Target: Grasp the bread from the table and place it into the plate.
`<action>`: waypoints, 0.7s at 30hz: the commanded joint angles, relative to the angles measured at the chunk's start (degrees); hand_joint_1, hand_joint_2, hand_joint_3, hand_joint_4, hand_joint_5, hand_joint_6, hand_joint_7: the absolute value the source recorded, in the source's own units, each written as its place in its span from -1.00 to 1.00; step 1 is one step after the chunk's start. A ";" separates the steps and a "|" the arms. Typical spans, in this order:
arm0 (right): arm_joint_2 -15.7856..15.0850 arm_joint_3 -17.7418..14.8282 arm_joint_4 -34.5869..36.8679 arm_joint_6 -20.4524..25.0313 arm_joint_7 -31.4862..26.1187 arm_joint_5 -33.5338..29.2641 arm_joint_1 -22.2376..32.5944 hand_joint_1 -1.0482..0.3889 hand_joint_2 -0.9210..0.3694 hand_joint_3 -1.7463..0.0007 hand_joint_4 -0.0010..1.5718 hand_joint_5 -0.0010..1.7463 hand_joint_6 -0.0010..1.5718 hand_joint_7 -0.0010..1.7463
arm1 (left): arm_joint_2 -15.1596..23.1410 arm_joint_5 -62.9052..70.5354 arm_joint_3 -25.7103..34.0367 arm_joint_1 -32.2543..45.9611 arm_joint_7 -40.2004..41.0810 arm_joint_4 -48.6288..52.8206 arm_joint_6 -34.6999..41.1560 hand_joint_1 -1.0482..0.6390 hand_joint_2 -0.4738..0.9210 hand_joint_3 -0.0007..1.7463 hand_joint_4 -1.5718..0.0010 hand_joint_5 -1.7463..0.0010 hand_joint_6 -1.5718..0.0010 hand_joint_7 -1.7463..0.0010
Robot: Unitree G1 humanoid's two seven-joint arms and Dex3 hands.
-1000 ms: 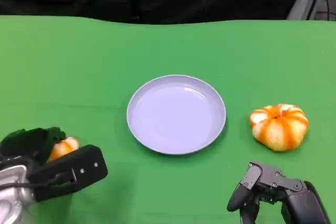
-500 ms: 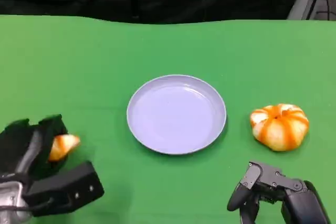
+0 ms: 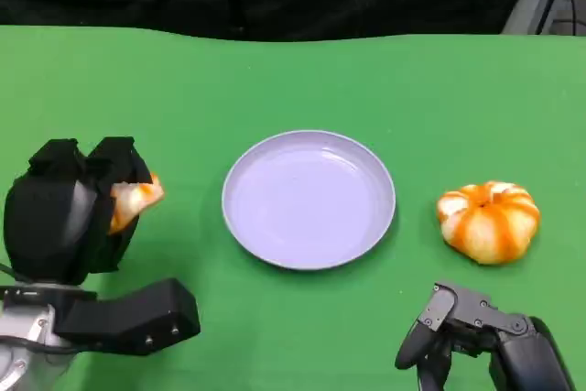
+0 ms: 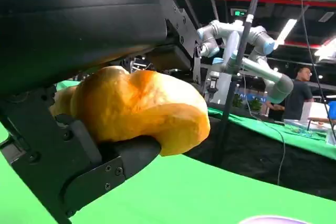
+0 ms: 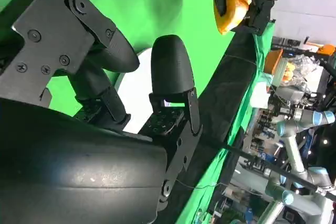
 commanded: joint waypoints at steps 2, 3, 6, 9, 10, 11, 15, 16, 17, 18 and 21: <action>-0.72 -0.17 -1.30 -0.54 -0.05 0.12 0.76 0.40 0.13 -0.87 0.12 1.00 0.04 0.67 | -4.81 -0.18 -3.21 -3.28 -5.64 -8.41 0.01 0.05 -0.18 0.92 -0.36 -1.00 -0.10 -1.00; -0.75 -0.16 -1.34 -0.46 -0.03 0.18 0.77 0.40 0.13 -0.87 0.12 1.00 0.04 0.67 | -5.09 -0.18 -3.24 -3.30 -6.02 -8.66 0.16 0.06 -0.19 0.92 -0.36 -1.00 -0.11 -1.00; -0.53 0.05 -1.55 0.00 0.01 0.46 0.98 0.40 0.13 -0.87 0.12 1.00 0.04 0.67 | -7.30 0.14 -4.60 -5.69 -7.33 -7.27 0.17 0.06 -0.22 0.89 -0.35 -1.00 -0.10 -1.00; -0.33 0.38 -1.62 -0.06 -0.15 0.07 1.04 0.41 0.13 -0.87 0.11 1.00 0.04 0.67 | -9.39 0.28 -5.44 -7.67 -7.72 -5.87 0.96 0.07 -0.19 0.89 -0.35 -1.00 -0.09 -1.00; -0.25 0.48 -1.61 -0.06 -0.21 -0.02 1.04 0.41 0.13 -0.87 0.11 1.00 0.04 0.67 | -9.84 0.34 -5.62 -8.13 -7.76 -5.46 1.08 0.08 -0.18 0.88 -0.35 -1.00 -0.08 -1.00; -0.20 0.53 -1.61 -0.03 -0.23 -0.03 1.05 0.41 0.13 -0.87 0.12 1.00 0.04 0.67 | -10.17 0.39 -5.78 -8.49 -7.82 -5.11 1.20 0.08 -0.17 0.87 -0.35 -1.00 -0.08 -1.00; 0.09 0.90 -1.55 0.13 -0.41 -0.27 1.10 0.40 0.13 -0.87 0.12 1.00 0.04 0.68 | -11.77 0.61 -7.09 -10.98 -7.58 -2.20 0.77 0.10 -0.15 0.86 -0.36 -1.00 -0.10 -1.00; 0.07 0.94 -1.61 0.18 -0.48 -0.53 1.11 0.40 0.13 -0.87 0.11 1.00 0.04 0.68 | -12.11 0.41 -7.38 -11.44 -8.18 -1.61 0.88 0.10 -0.14 0.87 -0.36 -1.00 -0.10 -1.00; -0.01 0.96 -1.76 0.37 -0.38 -0.62 1.11 0.41 0.13 -0.87 0.11 1.00 0.04 0.68 | -12.51 0.48 -7.84 -12.11 -8.65 -0.65 1.11 0.09 -0.14 0.87 -0.37 -1.00 -0.11 -1.00; -0.07 0.98 -1.87 0.47 -0.31 -0.65 1.11 0.41 0.13 -0.87 0.11 1.00 0.04 0.68 | -12.83 0.64 -8.31 -12.76 -8.87 0.37 1.22 0.09 -0.15 0.86 -0.37 -1.00 -0.12 -1.00; -0.10 1.03 -2.09 0.74 -0.24 -0.45 1.16 0.41 0.12 -0.87 0.11 1.00 0.04 0.68 | -13.56 0.90 -9.59 -14.47 -9.57 2.90 1.44 0.13 -0.14 0.76 -0.36 -1.00 -0.11 -1.00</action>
